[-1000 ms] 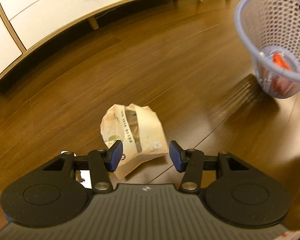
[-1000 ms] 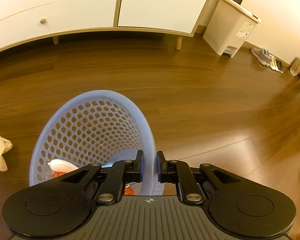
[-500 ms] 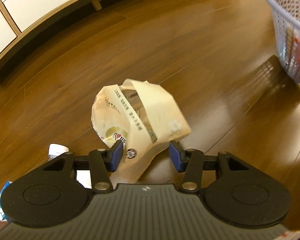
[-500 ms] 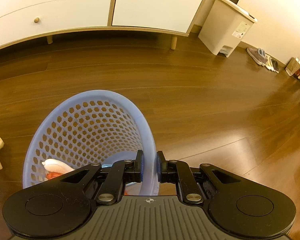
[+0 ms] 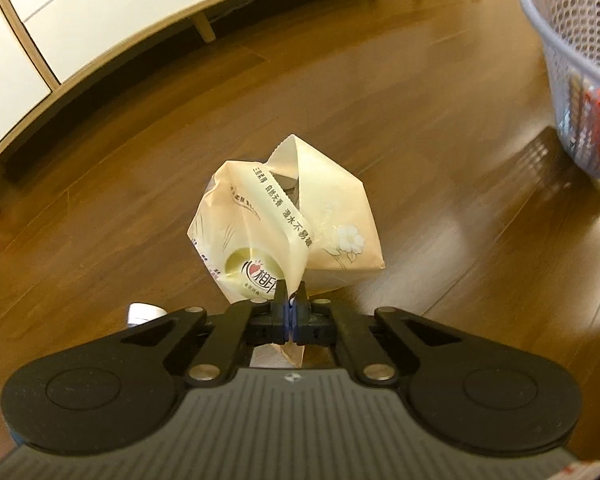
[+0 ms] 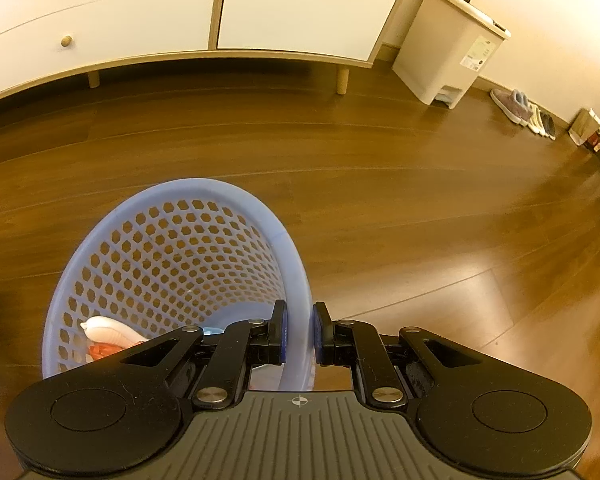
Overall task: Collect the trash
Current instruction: 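Lift the paper bag with the left tool and carry it over the basket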
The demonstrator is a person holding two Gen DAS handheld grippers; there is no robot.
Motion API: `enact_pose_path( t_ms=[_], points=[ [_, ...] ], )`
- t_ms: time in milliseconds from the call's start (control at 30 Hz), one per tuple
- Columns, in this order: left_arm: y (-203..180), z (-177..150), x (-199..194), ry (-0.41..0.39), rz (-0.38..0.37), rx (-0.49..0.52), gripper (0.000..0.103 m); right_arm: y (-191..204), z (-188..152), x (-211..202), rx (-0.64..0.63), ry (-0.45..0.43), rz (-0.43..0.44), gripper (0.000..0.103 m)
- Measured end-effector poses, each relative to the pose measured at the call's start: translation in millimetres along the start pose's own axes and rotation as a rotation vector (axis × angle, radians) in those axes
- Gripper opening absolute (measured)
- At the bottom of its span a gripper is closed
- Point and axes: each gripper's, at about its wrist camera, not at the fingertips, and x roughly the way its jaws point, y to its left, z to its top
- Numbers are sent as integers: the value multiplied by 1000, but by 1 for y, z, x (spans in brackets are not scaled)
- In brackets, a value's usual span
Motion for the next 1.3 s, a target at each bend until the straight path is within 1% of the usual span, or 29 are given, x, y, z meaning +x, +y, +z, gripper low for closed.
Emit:
enact_pose_path(
  t_ms=[167, 367, 500, 633, 867, 1000, 1133, 1300],
  points=[
    [-2, 3, -24, -30, -1, 13, 0, 1, 3, 1, -19, -11, -20, 9],
    [-22, 24, -50, -96, -49, 51, 0, 8, 1, 0, -58, -28, -30, 9],
    [-37, 38, -70, -127, -76, 85, 0, 8, 3, 1, -71, -28, -19, 9],
    [-43, 53, -90, -161, -103, 82, 0, 8, 5, 3, -90, -33, -11, 9],
    [-73, 81, -124, -211, -130, 102, 0, 7, 5, 5, -111, -35, 21, 9],
    [-87, 93, -138, -232, -139, 112, 0, 6, 5, 6, -119, -40, 39, 9],
    [-105, 98, -153, -244, -151, 124, 0, 9, 6, 8, -139, -51, 45, 9],
    [-123, 104, -160, -249, -172, 141, 0, 9, 5, 11, -143, -53, 66, 9]
  ],
)
